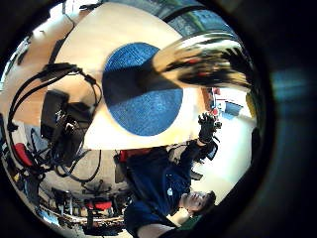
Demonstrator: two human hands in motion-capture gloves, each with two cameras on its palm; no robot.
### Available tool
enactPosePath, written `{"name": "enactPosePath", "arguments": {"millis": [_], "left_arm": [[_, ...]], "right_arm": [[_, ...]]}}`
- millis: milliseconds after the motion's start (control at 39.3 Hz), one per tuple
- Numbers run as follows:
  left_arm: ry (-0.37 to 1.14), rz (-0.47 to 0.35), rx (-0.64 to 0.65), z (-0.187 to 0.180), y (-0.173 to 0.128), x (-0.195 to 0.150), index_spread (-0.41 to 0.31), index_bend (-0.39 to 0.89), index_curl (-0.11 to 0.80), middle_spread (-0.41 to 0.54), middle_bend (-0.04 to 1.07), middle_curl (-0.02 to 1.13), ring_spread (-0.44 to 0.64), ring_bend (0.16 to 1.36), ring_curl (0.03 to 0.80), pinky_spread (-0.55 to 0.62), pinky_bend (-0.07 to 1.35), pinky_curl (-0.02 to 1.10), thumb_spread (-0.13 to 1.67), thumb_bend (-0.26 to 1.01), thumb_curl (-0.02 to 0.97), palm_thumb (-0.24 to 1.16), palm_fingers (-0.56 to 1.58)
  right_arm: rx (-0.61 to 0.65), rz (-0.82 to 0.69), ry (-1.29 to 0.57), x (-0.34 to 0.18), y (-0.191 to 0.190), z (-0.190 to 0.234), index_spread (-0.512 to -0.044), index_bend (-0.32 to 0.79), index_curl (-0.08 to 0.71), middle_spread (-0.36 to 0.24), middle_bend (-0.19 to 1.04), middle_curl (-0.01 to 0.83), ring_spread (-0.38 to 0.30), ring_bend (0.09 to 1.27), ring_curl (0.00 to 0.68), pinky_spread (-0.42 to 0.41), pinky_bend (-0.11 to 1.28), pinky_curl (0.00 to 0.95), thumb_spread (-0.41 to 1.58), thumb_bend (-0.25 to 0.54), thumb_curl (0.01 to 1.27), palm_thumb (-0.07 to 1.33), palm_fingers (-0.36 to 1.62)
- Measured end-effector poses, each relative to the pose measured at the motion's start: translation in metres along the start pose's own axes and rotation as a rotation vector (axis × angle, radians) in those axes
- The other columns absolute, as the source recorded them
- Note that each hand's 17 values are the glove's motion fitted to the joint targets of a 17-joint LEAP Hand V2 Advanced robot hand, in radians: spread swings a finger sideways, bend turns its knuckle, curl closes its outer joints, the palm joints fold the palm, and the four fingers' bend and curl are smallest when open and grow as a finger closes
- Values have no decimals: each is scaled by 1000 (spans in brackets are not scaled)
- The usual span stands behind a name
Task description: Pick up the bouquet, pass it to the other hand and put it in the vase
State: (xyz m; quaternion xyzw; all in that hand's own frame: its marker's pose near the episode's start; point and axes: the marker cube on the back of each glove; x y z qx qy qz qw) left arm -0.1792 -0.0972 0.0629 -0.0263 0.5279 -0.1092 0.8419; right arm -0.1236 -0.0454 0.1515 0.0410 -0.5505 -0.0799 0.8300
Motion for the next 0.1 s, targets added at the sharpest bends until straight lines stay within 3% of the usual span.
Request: {"name": "enactPosePath", "arguments": {"millis": [102], "left_arm": [[-32, -17, -3, -2, 3, -1, 99, 67, 204, 392, 150, 285, 527, 462, 361, 511, 379, 323, 866, -29, 452, 538, -206]], "right_arm": [[-17, 60, -41, -2, 2, 0, -222, 167, 401, -86, 184, 418, -112, 291, 405, 229, 177, 321, 1206, -12, 386, 794, 780]]}}
